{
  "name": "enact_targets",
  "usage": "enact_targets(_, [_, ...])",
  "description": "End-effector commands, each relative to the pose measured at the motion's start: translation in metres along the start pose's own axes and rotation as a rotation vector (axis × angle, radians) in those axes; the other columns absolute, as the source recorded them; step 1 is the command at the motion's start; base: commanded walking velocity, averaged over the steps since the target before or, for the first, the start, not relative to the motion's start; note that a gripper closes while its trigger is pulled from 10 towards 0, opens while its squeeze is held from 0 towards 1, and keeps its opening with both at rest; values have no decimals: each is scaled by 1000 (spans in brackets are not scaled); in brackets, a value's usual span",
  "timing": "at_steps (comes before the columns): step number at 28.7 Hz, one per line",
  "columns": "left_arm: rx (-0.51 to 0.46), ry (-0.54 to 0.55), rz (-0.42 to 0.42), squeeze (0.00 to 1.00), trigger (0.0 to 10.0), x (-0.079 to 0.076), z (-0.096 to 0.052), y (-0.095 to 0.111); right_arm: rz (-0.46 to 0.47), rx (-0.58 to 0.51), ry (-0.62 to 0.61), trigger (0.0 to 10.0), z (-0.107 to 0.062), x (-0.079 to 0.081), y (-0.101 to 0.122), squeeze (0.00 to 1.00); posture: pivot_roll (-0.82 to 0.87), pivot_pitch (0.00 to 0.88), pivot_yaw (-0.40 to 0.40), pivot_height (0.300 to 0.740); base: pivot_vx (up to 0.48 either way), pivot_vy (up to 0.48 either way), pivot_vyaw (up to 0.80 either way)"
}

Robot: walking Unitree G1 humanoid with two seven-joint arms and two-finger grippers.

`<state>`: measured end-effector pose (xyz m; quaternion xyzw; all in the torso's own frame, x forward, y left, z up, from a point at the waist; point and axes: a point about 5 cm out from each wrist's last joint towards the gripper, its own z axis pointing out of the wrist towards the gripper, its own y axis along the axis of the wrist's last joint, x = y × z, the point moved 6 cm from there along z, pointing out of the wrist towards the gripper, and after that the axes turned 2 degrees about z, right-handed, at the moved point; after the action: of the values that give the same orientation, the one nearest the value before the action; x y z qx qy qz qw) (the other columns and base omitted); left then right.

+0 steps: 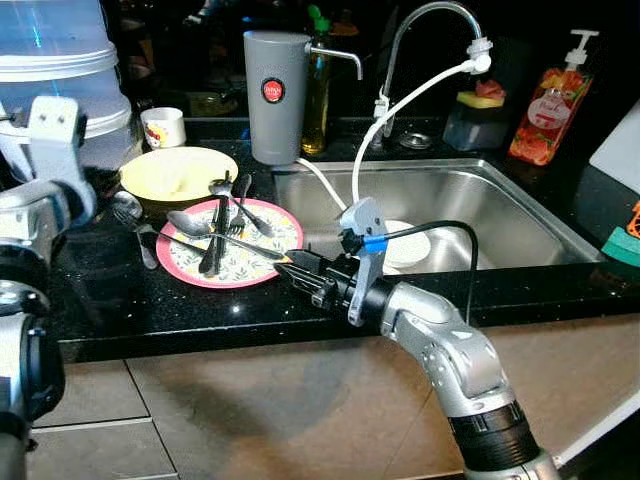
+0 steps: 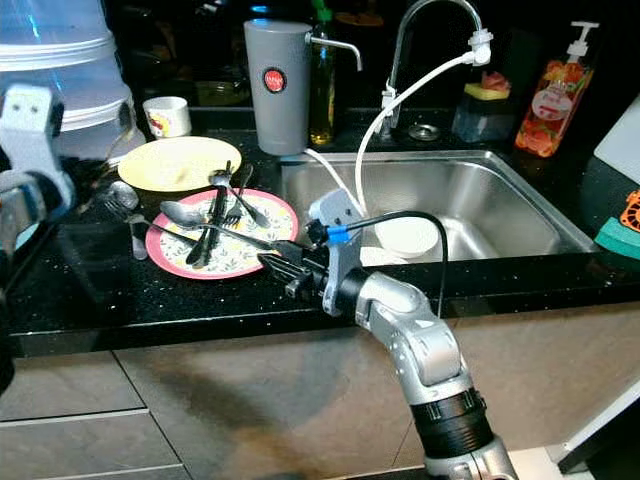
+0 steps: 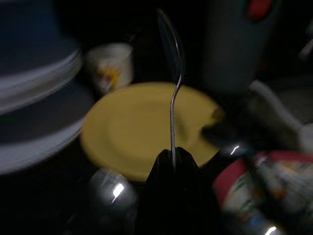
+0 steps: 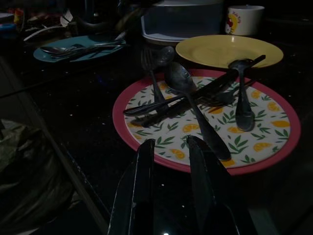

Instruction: Kitchen organization

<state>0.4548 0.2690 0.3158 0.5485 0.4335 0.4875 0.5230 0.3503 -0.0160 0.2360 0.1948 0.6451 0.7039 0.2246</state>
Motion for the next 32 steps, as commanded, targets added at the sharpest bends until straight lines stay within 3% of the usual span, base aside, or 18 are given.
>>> enact_targets(1, [-78,-104,-46,0,0,-29,7,22,-7,-28,2,10000,1,0,9,0,6,32,-25,740,0,0,0])
enact_targets(4, [-140,-300,-128,0,0,-81,11,26,12,-59,-8,10000,1,-1,15,0,9,25,-19,740,0,0,0])
enact_targets(5, [-140,-300,-128,0,0,-81,11,26,12,-59,-8,10000,1,-1,15,0,9,25,-19,740,0,0,0])
enact_targets(7, [-256,-458,-161,0,0,-115,1,28,59,-122,-33,10000,2,-4,27,0,7,23,-12,740,0,0,0])
enact_targets(9, [-324,-541,-156,0,0,-132,-11,27,106,-176,-63,10000,3,-8,36,0,4,19,-3,740,0,0,0])
enact_targets(10, [-334,-565,-150,0,0,-137,-15,25,125,-196,-76,10000,3,-10,39,373,4,19,-3,740,0,0,0])
enact_targets(11, [-333,-611,-165,0,0,-146,-21,22,161,-235,-113,10000,3,-15,46,373,3,20,-2,740,0,0,0])
enact_targets(12, [-323,-657,-176,0,0,-154,-29,17,208,-275,-142,10000,3,-20,53,1000,4,19,-2,740,0,0,0])
enact_targets(18, [-274,-710,-188,0,0,-165,-41,2,305,-369,-165,10000,3,-24,71,1000,14,12,-3,740,0,0,0])
enact_targets(23, [-260,-694,-208,0,0,-167,-48,-4,346,-396,-115,10000,8,-15,80,1000,23,0,-7,740,0,0,0])
enact_targets(26, [-256,-676,-229,0,0,-170,-51,-7,351,-356,-74,10000,16,-3,78,1000,22,0,-14,740,0,0,0])
enact_targets(27, [-253,-672,-238,0,0,-171,-52,-7,350,-344,-68,10000,18,0,77,0,22,0,-15,740,0,0,0])
enact_targets(32, [-242,-678,-254,0,0,-177,-57,-9,356,-325,-62,10000,22,4,75,0,24,0,-17,740,0,0,0])
